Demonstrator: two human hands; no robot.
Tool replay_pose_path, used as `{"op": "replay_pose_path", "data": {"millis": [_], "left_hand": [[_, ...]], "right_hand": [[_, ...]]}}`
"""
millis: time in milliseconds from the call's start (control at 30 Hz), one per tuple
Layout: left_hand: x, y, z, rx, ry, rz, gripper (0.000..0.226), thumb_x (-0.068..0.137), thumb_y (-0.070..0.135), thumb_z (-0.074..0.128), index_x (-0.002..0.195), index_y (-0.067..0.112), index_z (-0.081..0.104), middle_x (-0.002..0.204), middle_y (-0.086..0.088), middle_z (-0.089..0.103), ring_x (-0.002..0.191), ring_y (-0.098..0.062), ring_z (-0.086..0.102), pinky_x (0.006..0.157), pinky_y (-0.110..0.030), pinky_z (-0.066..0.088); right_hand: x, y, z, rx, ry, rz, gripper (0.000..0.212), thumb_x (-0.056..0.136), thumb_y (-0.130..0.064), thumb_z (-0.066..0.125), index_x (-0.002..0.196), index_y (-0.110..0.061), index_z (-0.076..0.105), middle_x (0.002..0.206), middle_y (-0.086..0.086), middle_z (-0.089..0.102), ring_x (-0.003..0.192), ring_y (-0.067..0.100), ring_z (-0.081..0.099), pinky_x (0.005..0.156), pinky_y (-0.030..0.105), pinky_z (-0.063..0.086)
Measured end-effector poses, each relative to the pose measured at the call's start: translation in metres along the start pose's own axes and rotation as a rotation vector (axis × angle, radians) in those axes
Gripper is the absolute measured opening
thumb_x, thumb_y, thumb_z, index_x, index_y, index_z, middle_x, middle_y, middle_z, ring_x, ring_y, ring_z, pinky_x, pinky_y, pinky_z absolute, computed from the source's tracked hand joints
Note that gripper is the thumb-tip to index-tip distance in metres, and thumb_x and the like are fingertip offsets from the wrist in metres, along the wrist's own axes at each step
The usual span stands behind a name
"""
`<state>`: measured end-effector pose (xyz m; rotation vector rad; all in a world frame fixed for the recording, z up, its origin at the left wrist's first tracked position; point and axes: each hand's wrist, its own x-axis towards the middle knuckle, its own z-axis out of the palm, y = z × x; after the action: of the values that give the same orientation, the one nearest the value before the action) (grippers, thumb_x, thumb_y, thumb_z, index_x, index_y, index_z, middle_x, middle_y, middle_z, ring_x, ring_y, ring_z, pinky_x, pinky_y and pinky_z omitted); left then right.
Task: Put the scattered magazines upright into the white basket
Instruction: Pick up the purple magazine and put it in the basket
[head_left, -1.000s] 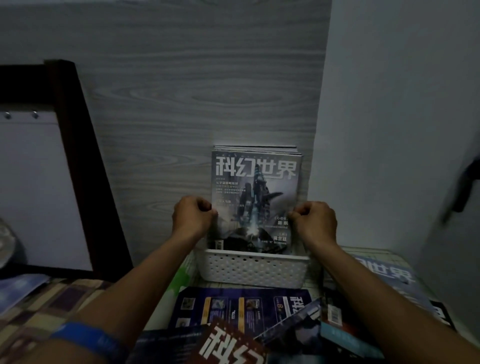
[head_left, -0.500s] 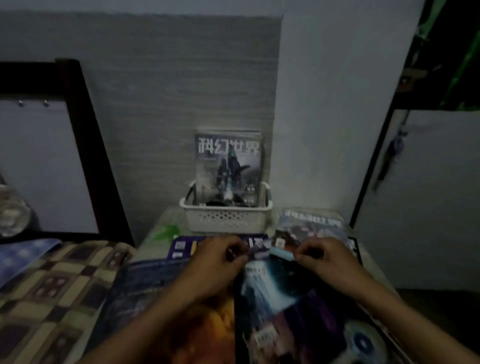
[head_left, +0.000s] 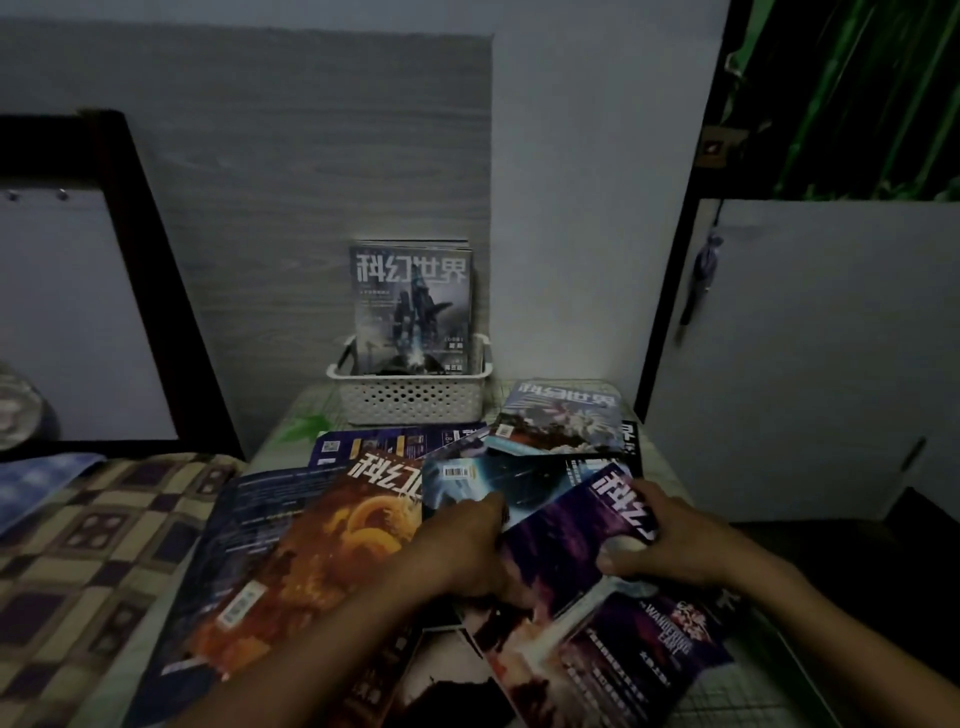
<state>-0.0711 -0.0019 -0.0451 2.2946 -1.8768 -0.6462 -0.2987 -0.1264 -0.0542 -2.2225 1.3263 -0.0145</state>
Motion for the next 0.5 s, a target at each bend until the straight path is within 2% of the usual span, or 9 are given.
{"op": "replay_pose_path", "data": {"millis": [67, 133, 200, 233, 300, 367, 433, 500], "left_hand": [[0.000, 0.003, 0.000, -0.157, -0.053, 0.018, 0.061, 0.063, 0.046, 0.084, 0.113, 0.022, 0.059, 0.115, 0.001, 0.067, 0.102, -0.020, 0.063, 0.085, -0.034, 0.054], [0.000, 0.006, 0.005, -0.287, -0.032, 0.044, 0.034, 0.075, 0.037, 0.077, 0.103, 0.019, 0.069, 0.102, -0.002, 0.074, 0.088, -0.018, 0.069, 0.080, -0.031, 0.056], [-0.004, 0.005, 0.009, -0.477, 0.027, 0.032, 0.020, 0.088, 0.030, 0.066, 0.102, 0.015, 0.071, 0.089, -0.004, 0.074, 0.069, -0.014, 0.066, 0.070, -0.029, 0.053], [-0.006, 0.003, 0.009, -0.617, 0.050, 0.037, 0.018, 0.093, 0.026, 0.062, 0.102, 0.014, 0.071, 0.085, -0.005, 0.073, 0.064, -0.013, 0.064, 0.066, -0.029, 0.050], [-0.012, -0.009, 0.005, -0.879, 0.125, 0.118, 0.016, 0.097, 0.020, 0.056, 0.103, 0.016, 0.071, 0.089, -0.006, 0.075, 0.073, -0.016, 0.068, 0.068, -0.030, 0.052], [-0.018, -0.023, -0.006, -1.012, 0.267, 0.246, 0.017, 0.097, 0.020, 0.056, 0.103, 0.021, 0.071, 0.096, -0.005, 0.076, 0.085, -0.022, 0.071, 0.074, -0.032, 0.054], [-0.025, -0.034, -0.019, -1.149, 0.381, 0.334, 0.019, 0.093, 0.026, 0.061, 0.108, 0.023, 0.071, 0.104, -0.007, 0.076, 0.096, -0.028, 0.072, 0.080, -0.036, 0.057], [-0.028, -0.041, -0.032, -1.154, 0.528, 0.389, 0.019, 0.090, 0.032, 0.063, 0.106, 0.030, 0.073, 0.102, -0.003, 0.077, 0.092, -0.021, 0.073, 0.071, -0.028, 0.059]], "right_hand": [[-0.002, 0.002, 0.003, 0.007, 0.109, 0.032, 0.119, 0.041, -0.086, 0.068, 0.142, -0.038, 0.028, 0.136, -0.003, 0.055, 0.112, 0.020, 0.060, 0.094, 0.040, 0.051], [-0.003, 0.000, 0.008, -0.040, 0.282, 0.036, 0.102, 0.052, -0.078, 0.070, 0.135, -0.035, 0.032, 0.125, -0.002, 0.060, 0.101, 0.018, 0.061, 0.085, 0.038, 0.054], [-0.001, -0.003, 0.008, -0.110, 0.451, -0.049, 0.085, 0.060, -0.070, 0.070, 0.129, -0.035, 0.034, 0.117, -0.004, 0.061, 0.096, 0.017, 0.061, 0.078, 0.035, 0.052], [0.000, -0.004, 0.002, -0.049, 0.505, -0.097, 0.078, 0.062, -0.066, 0.071, 0.126, -0.037, 0.036, 0.111, -0.009, 0.061, 0.092, 0.015, 0.061, 0.074, 0.033, 0.051], [0.001, -0.007, -0.020, 0.318, 0.567, -0.157, 0.067, 0.066, -0.049, 0.080, 0.122, -0.040, 0.043, 0.098, -0.016, 0.060, 0.081, 0.007, 0.062, 0.060, 0.026, 0.049], [0.001, -0.013, -0.049, 0.657, 0.645, -0.196, 0.064, 0.070, -0.032, 0.083, 0.123, -0.033, 0.049, 0.094, -0.008, 0.063, 0.077, 0.005, 0.062, 0.054, 0.019, 0.048], [-0.002, -0.023, -0.066, 0.827, 0.604, -0.268, 0.059, 0.070, -0.034, 0.081, 0.121, -0.027, 0.052, 0.095, -0.001, 0.070, 0.075, 0.011, 0.067, 0.057, 0.022, 0.048], [-0.006, -0.044, -0.062, 0.964, 0.435, -0.337, 0.053, 0.072, -0.043, 0.075, 0.117, -0.026, 0.056, 0.090, 0.001, 0.076, 0.069, 0.016, 0.070, 0.057, 0.027, 0.052]]}}
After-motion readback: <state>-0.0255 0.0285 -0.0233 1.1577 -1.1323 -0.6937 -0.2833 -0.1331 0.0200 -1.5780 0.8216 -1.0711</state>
